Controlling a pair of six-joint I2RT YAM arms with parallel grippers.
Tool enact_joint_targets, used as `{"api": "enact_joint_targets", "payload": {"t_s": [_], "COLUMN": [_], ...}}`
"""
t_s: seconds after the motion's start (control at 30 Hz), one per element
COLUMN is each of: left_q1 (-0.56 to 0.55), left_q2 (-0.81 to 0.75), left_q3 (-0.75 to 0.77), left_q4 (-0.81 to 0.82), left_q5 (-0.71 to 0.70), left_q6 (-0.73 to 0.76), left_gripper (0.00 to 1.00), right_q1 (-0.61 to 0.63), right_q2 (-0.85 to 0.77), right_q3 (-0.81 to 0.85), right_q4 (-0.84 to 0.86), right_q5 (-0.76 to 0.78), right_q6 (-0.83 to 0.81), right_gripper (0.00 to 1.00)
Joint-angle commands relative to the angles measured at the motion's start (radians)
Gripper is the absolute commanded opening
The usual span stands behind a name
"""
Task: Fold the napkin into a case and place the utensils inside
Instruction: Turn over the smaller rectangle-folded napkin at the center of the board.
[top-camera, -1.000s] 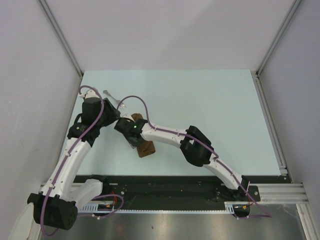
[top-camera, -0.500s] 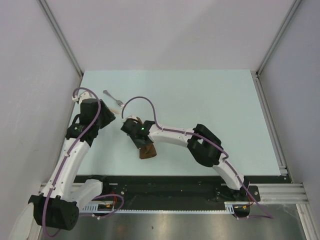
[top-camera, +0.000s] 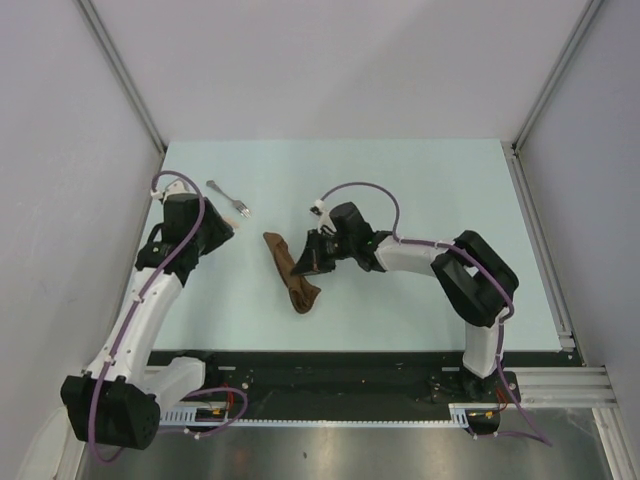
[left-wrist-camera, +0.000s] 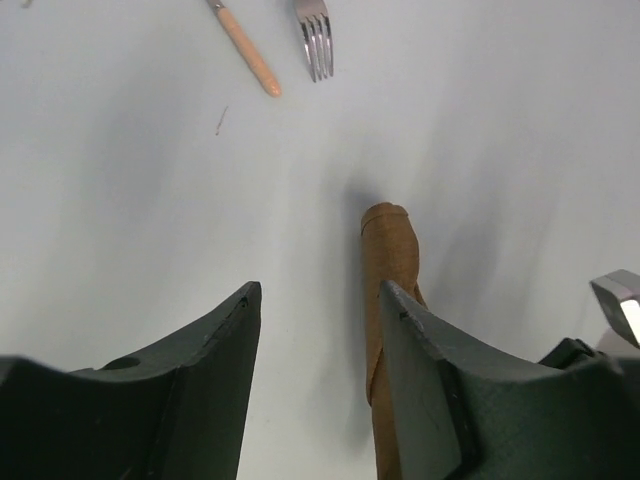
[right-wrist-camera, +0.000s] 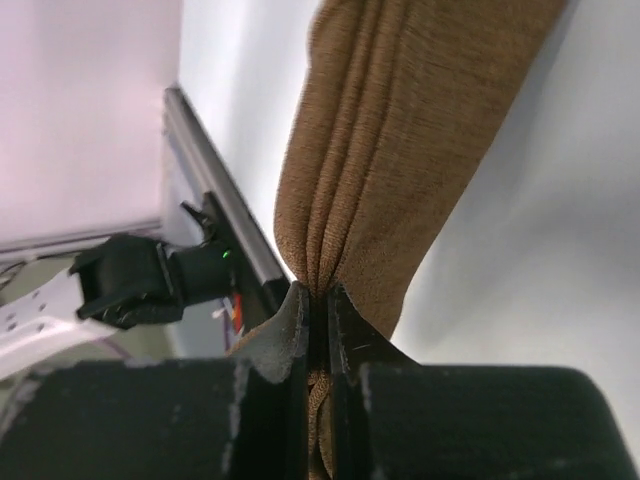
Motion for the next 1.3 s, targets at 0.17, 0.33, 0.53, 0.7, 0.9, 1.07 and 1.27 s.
{"api": "enact_joint_targets", "payload": {"t_s": [0.17,0.33,0.53,0.7,0.9,1.07,1.27], "left_q1": [0.008,0.005,-0.073,-0.192,-0.255,-0.257,-0.259], "left_q2": [0.046,0.08,0.17,0.331,0.498,0.591,0.692], "left_q3": [0.005,0.004,-0.021,0.019,0.086,0.142,0.2], "left_q4": [0.116,0.148,0.249,0.291,0.321,0.369,0.346], "left_q5": [0.142,0.196,0.32,0.397,0.501,0.582,0.576], "left_q6": [0.046,0.053,0.041,0.036,0.02,-0.022,-0.037], "left_gripper": [0.54,0.52,0.57,0.51,0.4,0.34,0.3], "right_q1": [-0.101,-0.151,-0.237,-0.332,-0.42,-0.427,-0.354], "right_q2": [0.039,0.024,0.012,-0.013,-0.127,-0.252,-0.375], "right_q3": [-0.332,-0.438,-0.516,-0.579,-0.497,-0.333,-0.286], "right_q4": [0.803,0.837,0.834,0.787,0.349,-0.176,-0.326], "right_q5": [-0.305,-0.305,-0.31,-0.313,-0.295,-0.057,-0.011], "right_q6": [0.403,0.39,0.348,0.28,0.033,-0.355,-0.381], "right_gripper": [0.02,0.05,0.24,0.32,0.42,0.49,0.43]}}
